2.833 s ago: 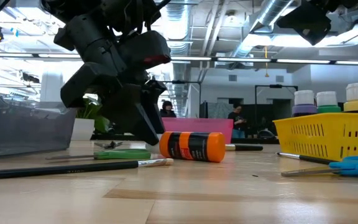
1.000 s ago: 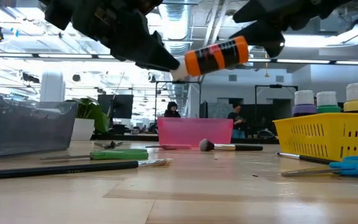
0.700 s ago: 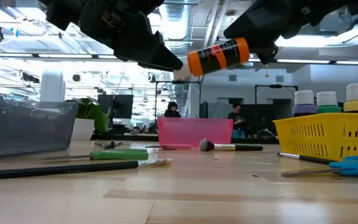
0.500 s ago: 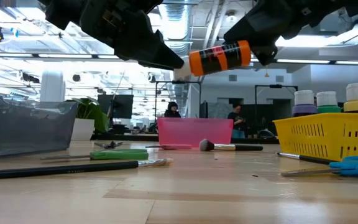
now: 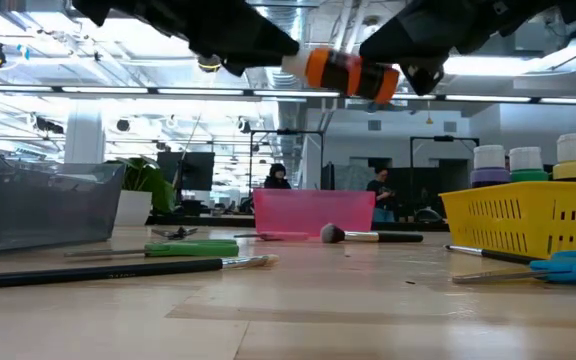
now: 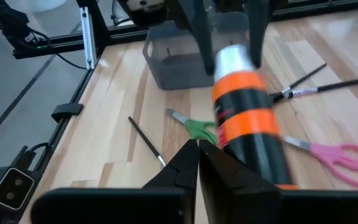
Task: Pick & Place Paint Supplies
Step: Put the orange paint bottle into the yellow bin
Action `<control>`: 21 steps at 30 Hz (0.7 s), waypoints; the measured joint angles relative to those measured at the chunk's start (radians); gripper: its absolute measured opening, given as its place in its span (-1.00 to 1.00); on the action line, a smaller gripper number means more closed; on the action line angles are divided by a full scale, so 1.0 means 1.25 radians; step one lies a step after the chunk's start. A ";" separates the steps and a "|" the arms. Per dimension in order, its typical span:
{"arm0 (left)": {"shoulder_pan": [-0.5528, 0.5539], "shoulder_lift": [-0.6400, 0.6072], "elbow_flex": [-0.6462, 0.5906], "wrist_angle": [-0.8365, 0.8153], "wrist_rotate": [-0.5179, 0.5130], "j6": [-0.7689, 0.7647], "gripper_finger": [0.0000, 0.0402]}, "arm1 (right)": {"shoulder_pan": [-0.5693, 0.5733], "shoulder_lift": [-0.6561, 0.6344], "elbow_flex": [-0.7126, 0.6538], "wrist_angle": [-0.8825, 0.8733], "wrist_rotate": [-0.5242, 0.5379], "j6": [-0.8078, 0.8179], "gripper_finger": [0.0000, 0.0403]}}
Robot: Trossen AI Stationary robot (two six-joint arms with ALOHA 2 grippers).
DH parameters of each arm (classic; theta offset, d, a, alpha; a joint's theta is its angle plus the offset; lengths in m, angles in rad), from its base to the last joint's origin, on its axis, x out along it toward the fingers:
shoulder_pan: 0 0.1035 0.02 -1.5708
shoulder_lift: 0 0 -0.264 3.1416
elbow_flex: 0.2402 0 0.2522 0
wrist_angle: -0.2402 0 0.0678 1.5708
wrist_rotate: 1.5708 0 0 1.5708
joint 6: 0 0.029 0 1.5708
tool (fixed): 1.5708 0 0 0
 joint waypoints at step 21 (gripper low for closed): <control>0.037 0.043 0.351 -0.776 0.083 -0.050 -0.49 | 0.019 -0.046 0.000 0.024 0.004 -0.067 -0.89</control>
